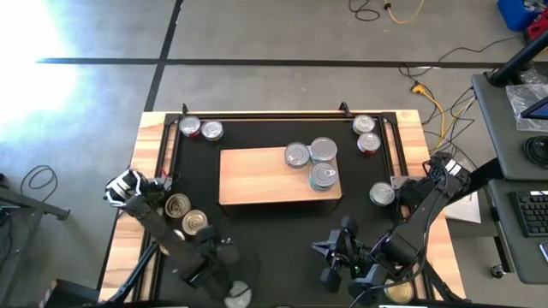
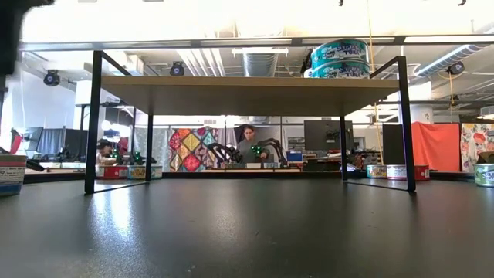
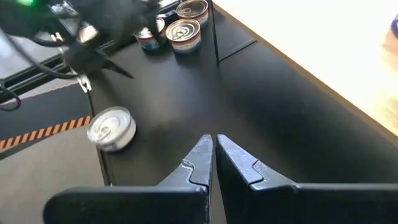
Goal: Stack canned seafood by type on shelf
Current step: Stack the blue tuna can on top of the blue tuna can on the shelf
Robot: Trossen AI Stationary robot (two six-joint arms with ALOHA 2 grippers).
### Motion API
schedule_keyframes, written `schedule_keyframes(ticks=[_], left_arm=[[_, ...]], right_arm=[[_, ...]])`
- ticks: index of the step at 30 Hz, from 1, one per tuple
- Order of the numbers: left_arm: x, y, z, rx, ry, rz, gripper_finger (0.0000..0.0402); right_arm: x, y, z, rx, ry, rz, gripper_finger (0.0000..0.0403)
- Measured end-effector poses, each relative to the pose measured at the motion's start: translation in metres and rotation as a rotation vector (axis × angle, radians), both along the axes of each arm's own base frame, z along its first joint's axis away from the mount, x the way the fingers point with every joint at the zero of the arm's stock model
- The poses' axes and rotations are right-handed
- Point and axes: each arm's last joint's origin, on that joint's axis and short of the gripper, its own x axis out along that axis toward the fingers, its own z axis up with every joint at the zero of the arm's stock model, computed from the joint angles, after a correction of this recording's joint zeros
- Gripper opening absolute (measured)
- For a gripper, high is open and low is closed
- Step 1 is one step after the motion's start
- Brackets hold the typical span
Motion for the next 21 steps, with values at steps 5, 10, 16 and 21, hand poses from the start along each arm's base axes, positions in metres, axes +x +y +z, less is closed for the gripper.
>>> schedule_keyframes(ticks=[5, 10, 16, 21], left_arm=[[-0.014, -0.031, 0.017, -0.112, -0.099, -0.088, 0.0377], [-0.011, -0.043, 0.007, -0.204, -0.158, -0.036, 0.0359], [0.005, -0.053, -0.003, -0.351, -0.248, 0.025, 0.0274], [0.006, -0.056, -0.014, -0.343, -0.194, -0.013, 0.0147]], right_arm=[[0.000, -0.001, 0.000, -0.020, -0.001, 0.001, 0.0012], [0.001, -0.002, 0.000, -0.040, -0.009, -0.004, 0.0012], [0.001, -0.001, 0.000, -0.033, -0.002, 0.004, 0.0012], [0.000, -0.001, -0.001, -0.035, 0.000, 0.007, 0.0012]])
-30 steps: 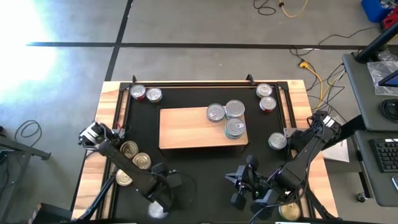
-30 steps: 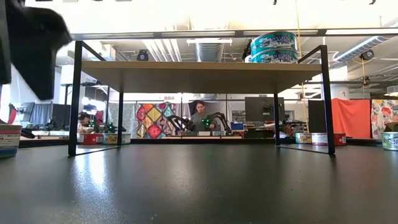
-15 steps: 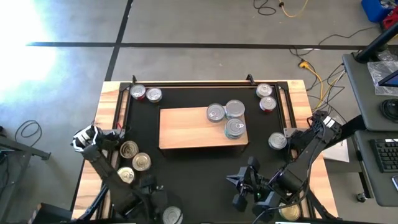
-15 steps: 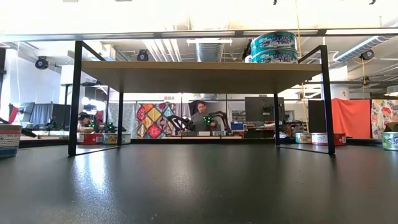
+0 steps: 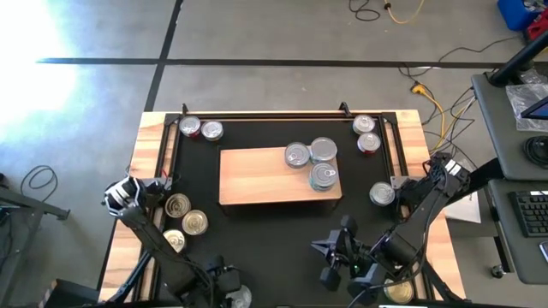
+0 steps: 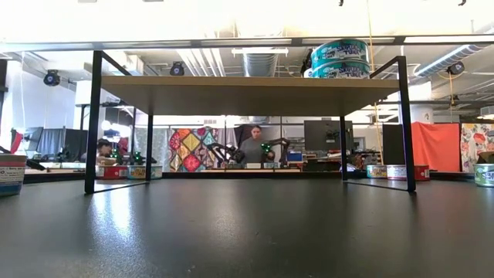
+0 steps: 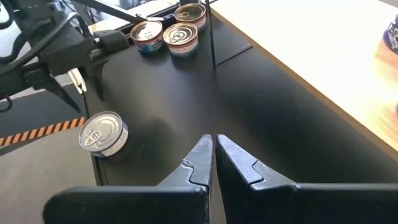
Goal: Stack canned seafood by type on shelf
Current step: Stack the blue tuna can on top of the blue tuna can on the shelf
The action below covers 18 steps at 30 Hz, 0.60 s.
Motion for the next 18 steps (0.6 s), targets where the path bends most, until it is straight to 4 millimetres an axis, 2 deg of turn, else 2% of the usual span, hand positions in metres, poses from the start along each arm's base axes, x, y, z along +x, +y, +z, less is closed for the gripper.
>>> schedule_keyframes(ticks=[4, 5, 11, 18], left_arm=[[0.003, -0.005, -0.014, 0.038, 0.016, -0.064, 0.0033], [0.005, -0.006, -0.018, 0.043, 0.015, -0.073, 0.0017], [0.021, -0.013, -0.039, 0.030, -0.026, -0.113, 0.0012], [0.044, 0.010, -0.055, 0.131, 0.018, -0.145, 0.0001]], right_arm=[[0.000, 0.000, 0.000, -0.005, 0.002, 0.002, 0.0012], [0.000, 0.000, 0.000, -0.005, 0.003, 0.002, 0.0012], [0.000, 0.000, 0.000, -0.001, 0.004, 0.002, 0.0012], [-0.002, 0.002, -0.001, 0.038, 0.017, 0.008, 0.0012]])
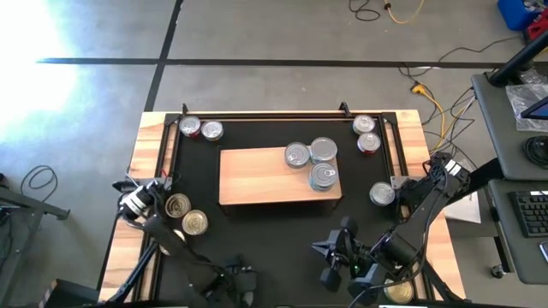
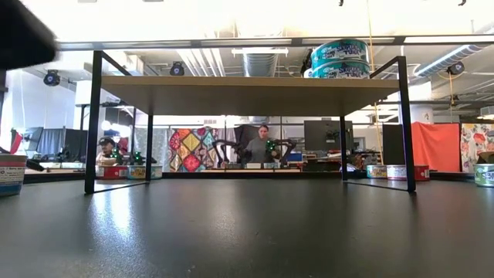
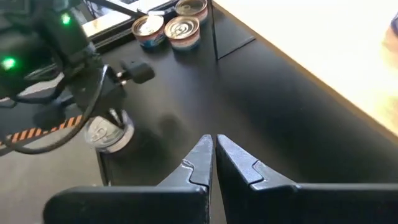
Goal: Stack canned seafood by type on shelf
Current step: Stack the blue tuna can on top of the blue tuna can on the shelf
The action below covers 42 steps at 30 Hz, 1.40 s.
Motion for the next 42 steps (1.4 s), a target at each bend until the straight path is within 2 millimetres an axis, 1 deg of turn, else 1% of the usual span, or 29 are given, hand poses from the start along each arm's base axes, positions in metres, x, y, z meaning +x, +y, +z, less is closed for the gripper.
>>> schedule_keyframes(ticks=[5, 9, 12, 14, 16, 19, 21, 23, 25, 28, 31, 35, 38, 42], left_arm=[[0.027, 0.022, -0.003, 0.059, -0.056, -0.100, 0.0000], [0.048, 0.050, -0.002, 0.119, -0.074, -0.125, 0.0000], [0.057, 0.064, 0.003, 0.142, -0.088, -0.134, 0.0000], [0.057, 0.068, 0.009, 0.149, -0.097, -0.151, 0.0000], [0.053, 0.065, 0.013, 0.155, -0.093, -0.175, 0.0000], [0.041, 0.056, 0.015, 0.175, -0.073, -0.202, 0.0002], [0.033, 0.047, 0.020, 0.159, -0.084, -0.211, 0.0011], [0.024, 0.038, 0.029, 0.132, -0.105, -0.204, 0.0028], [0.016, 0.031, 0.037, 0.107, -0.120, -0.197, 0.0050], [0.004, 0.023, 0.043, 0.098, -0.123, -0.175, 0.0091], [-0.007, 0.019, 0.047, 0.085, -0.096, -0.126, 0.0137], [-0.016, 0.015, 0.051, 0.048, -0.082, -0.050, 0.0205], [-0.015, 0.014, 0.056, 0.030, -0.095, -0.035, 0.0257], [-0.016, 0.015, 0.055, 0.048, -0.097, -0.064, 0.0318]], right_arm=[[-0.003, 0.003, 0.000, 0.011, 0.011, 0.020, 0.0012], [-0.004, 0.004, 0.000, 0.011, 0.011, 0.025, 0.0012], [-0.005, 0.004, -0.001, 0.007, 0.015, 0.026, 0.0012], [-0.005, 0.004, -0.002, -0.001, 0.022, 0.028, 0.0012], [-0.006, 0.004, -0.006, -0.017, 0.033, 0.033, 0.0012], [-0.007, 0.004, -0.016, -0.031, 0.054, 0.036, 0.0012], [-0.008, 0.005, -0.025, -0.004, 0.093, 0.058, 0.0012], [-0.008, 0.004, -0.035, 0.029, 0.158, 0.090, 0.0013], [-0.007, 0.003, -0.046, 0.043, 0.182, 0.111, 0.0014], [-0.003, 0.003, -0.063, 0.001, 0.168, 0.199, 0.0022], [0.003, 0.003, -0.077, -0.023, 0.126, 0.283, 0.0042], [0.013, 0.000, -0.091, -0.017, 0.076, 0.330, 0.0087], [0.019, -0.003, -0.102, -0.053, 0.107, 0.339, 0.0131], [0.030, -0.001, -0.112, -0.046, 0.147, 0.331, 0.0189]])
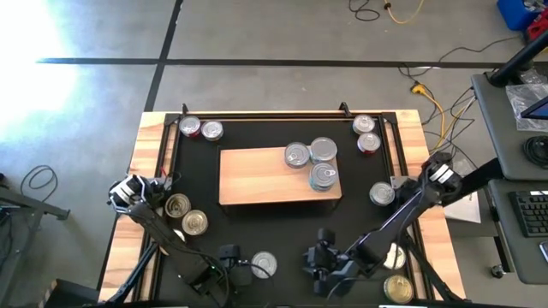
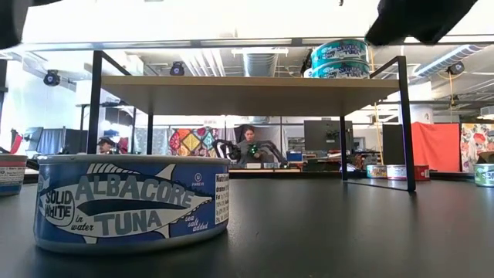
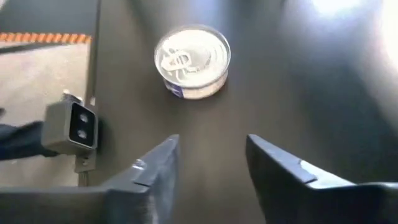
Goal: Stack canned seafood by type on shelf
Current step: Stack the blue tuna can on top of the blue tuna can on the shelf
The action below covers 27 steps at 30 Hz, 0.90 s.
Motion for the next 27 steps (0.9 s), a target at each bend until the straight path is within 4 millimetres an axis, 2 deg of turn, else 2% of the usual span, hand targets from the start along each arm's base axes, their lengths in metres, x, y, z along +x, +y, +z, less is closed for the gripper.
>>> schedule_keyframes(ticks=[7, 9, 12, 15, 20, 24, 27], left_arm=[[-0.009, 0.013, -0.017, 0.073, -0.039, 0.016, 0.0383], [-0.013, 0.014, -0.022, 0.006, -0.102, 0.032, 0.0392], [-0.021, 0.019, -0.039, -0.079, -0.169, 0.050, 0.0399], [-0.027, 0.025, -0.056, -0.077, -0.228, 0.058, 0.0400], [-0.039, 0.036, -0.078, 0.048, -0.275, 0.095, 0.0400], [-0.043, 0.039, -0.089, 0.064, -0.369, 0.109, 0.0400], [-0.044, 0.039, -0.100, 0.031, -0.418, 0.092, 0.0400]], right_arm=[[0.027, 0.011, -0.020, 0.041, 0.068, -0.003, 0.0277], [0.036, 0.015, -0.024, 0.032, 0.082, -0.008, 0.0299], [0.047, 0.021, -0.027, -0.020, 0.121, 0.010, 0.0330], [0.060, 0.025, -0.028, -0.084, 0.176, 0.023, 0.0356], [0.079, 0.022, -0.043, -0.139, 0.332, 0.039, 0.0367], [0.096, 0.016, -0.059, -0.130, 0.403, -0.003, 0.0363], [0.106, 0.012, -0.061, -0.146, 0.441, -0.029, 0.0359]])
